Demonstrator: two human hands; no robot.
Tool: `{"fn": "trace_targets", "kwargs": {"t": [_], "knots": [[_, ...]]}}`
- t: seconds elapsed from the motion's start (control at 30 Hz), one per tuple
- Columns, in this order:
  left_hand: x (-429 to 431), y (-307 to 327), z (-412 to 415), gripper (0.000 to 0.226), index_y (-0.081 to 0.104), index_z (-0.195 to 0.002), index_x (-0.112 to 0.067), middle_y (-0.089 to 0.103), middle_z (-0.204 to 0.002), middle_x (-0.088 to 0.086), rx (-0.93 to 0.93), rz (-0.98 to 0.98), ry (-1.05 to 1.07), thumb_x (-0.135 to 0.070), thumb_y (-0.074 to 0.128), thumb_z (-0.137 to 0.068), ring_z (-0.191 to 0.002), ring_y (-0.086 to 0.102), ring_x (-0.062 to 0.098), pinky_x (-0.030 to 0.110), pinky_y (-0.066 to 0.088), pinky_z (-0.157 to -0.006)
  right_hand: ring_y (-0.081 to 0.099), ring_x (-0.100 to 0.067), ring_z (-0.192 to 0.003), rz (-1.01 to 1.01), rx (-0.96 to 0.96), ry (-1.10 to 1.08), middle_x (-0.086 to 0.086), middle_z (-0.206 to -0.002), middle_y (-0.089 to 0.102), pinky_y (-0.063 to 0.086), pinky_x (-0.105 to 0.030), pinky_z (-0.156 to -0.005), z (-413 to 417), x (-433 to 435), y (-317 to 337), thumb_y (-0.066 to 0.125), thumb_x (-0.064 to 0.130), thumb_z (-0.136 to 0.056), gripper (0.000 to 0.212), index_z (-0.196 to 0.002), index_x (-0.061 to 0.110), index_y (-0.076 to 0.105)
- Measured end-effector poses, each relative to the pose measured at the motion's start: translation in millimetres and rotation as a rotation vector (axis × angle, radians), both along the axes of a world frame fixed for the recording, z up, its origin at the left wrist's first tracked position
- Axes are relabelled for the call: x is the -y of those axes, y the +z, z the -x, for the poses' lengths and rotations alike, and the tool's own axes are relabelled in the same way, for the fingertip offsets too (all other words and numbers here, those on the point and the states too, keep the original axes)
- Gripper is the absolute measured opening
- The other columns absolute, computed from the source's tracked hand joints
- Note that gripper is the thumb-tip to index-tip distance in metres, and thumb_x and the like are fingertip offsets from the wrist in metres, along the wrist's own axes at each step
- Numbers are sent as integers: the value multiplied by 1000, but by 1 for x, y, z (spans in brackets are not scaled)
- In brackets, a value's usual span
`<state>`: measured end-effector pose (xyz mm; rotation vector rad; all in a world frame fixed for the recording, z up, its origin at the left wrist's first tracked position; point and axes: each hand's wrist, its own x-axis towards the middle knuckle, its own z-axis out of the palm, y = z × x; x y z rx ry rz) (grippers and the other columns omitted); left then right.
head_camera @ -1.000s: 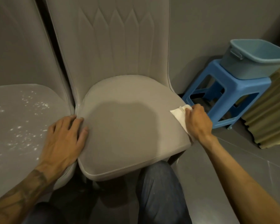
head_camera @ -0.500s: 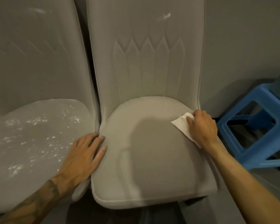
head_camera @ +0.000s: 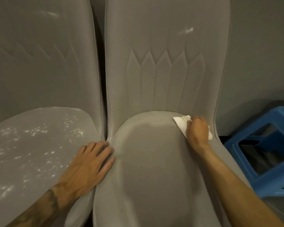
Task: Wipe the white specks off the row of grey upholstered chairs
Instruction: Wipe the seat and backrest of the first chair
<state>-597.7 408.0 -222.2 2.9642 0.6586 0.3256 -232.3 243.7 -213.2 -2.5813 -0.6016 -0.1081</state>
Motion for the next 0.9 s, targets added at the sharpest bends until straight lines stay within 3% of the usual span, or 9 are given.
{"fn": "trace_targets", "kwargs": {"t": [0.13,0.27,0.43,0.57,0.67,0.8,0.9], "knots": [[4,-7,-2,35,64,-119,-29,59,-132,-5,55,-5,37,-48,39,-104,-108,56,19,38,47,-88,53,-39,-118,40,49,209,-24,-126,59,35,-39,-101,1,-40,3,46,13,-101,32,-120,-4,65],[1,-13,-1,36,64,-121,-31,58,-133,-6,70,-6,42,-48,38,-104,-112,55,19,39,45,-90,51,-39,-114,107,133,125,-21,-129,55,37,-44,-101,-10,-21,-10,43,18,-103,36,-128,-1,61],[0,-18,-5,39,69,-118,-28,61,-131,-4,101,-14,42,-48,40,-102,-110,57,21,39,40,-89,53,-41,-110,82,114,177,-24,-120,57,34,-43,-94,-1,-57,-14,41,8,-102,26,-113,-5,60],[1,-18,-3,39,69,-118,-28,61,-132,-4,108,-4,33,-48,40,-102,-113,57,20,38,40,-91,54,-34,-114,130,94,365,-13,-124,58,37,-40,-99,-6,-57,-6,43,21,-104,30,-123,7,61],[-2,-18,-3,39,69,-118,-28,61,-132,-3,123,-13,21,-47,40,-102,-111,58,21,39,39,-89,52,-36,-112,185,167,261,-11,-126,54,40,-44,-95,-13,-28,-9,47,34,-102,34,-130,19,60],[-1,-18,-3,37,68,-119,-28,60,-132,-4,116,-14,21,-47,41,-102,-112,57,21,38,38,-91,53,-38,-113,172,149,181,-18,-128,56,39,-44,-97,0,-47,-15,44,30,-103,38,-127,5,58],[0,-16,-3,38,68,-120,-27,60,-133,-3,106,-4,35,-47,41,-102,-113,58,22,40,42,-92,55,-37,-111,205,165,299,-17,-123,58,37,-44,-95,12,-74,-10,41,30,-105,34,-120,4,58]]}}
